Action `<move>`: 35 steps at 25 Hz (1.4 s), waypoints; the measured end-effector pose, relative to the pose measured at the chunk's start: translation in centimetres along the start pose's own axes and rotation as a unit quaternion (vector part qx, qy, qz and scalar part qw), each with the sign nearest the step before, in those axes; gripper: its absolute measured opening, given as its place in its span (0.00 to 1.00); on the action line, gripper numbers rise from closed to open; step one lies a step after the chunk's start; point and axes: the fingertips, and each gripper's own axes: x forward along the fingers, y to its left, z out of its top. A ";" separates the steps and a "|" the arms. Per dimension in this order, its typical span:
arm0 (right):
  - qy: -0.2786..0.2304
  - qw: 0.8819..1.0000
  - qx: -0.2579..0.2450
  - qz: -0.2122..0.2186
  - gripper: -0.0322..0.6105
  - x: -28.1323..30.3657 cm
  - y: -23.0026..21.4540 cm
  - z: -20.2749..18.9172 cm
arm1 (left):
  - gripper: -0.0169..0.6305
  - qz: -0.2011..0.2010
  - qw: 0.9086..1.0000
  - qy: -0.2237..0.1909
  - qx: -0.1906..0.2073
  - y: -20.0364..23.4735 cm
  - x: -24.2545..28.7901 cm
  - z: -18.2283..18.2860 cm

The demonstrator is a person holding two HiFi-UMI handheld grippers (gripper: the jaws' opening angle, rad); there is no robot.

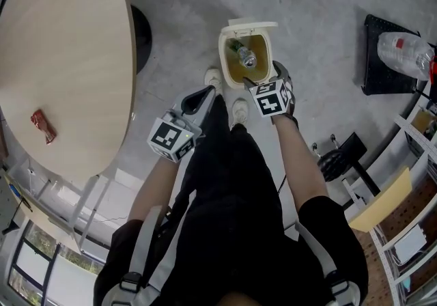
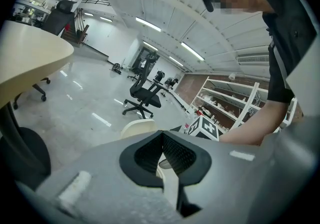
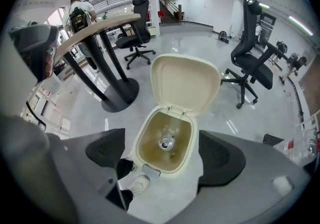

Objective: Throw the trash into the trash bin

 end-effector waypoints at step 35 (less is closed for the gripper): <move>-0.375 0.921 0.006 -0.103 0.06 -33.9 -5.1 2.6 | 0.03 0.108 0.957 -0.234 0.136 -15.1 -13.4 12.3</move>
